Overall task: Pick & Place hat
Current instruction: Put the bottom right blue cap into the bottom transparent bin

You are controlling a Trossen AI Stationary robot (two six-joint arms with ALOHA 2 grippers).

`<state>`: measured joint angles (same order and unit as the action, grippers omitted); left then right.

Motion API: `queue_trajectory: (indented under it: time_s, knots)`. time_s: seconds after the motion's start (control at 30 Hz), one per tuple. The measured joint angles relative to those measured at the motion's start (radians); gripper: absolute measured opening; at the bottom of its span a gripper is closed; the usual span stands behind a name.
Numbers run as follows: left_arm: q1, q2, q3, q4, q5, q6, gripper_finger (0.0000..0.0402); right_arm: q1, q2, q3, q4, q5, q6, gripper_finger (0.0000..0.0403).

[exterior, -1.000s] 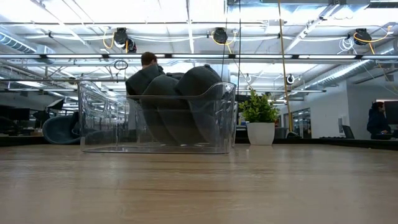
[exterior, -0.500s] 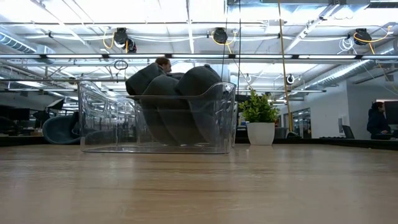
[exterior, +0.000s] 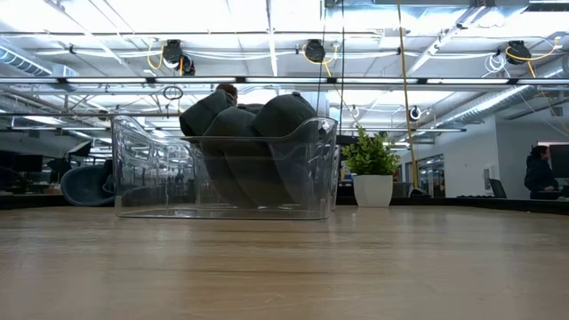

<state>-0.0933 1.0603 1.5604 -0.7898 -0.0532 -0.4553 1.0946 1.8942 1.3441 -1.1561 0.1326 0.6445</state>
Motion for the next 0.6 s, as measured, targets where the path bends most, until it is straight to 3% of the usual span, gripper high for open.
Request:
queue_trajectory:
  time_s: [0.17,0.37,0.6]
  knots:
    - [0.0,0.0,0.0,0.0,0.0,0.003,0.0392,-0.005,-0.057,0.0,-0.134,0.024,-0.008,0.0005]
    - [0.0,0.0,0.0,0.0,0.002,0.038,0.0392,-0.057,-0.182,-0.001,-0.319,0.198,-0.037,0.0003]
    - [0.0,0.0,0.0,-0.002,0.003,0.088,0.0392,-0.19,-0.317,-0.001,-0.371,0.317,-0.036,0.0001]
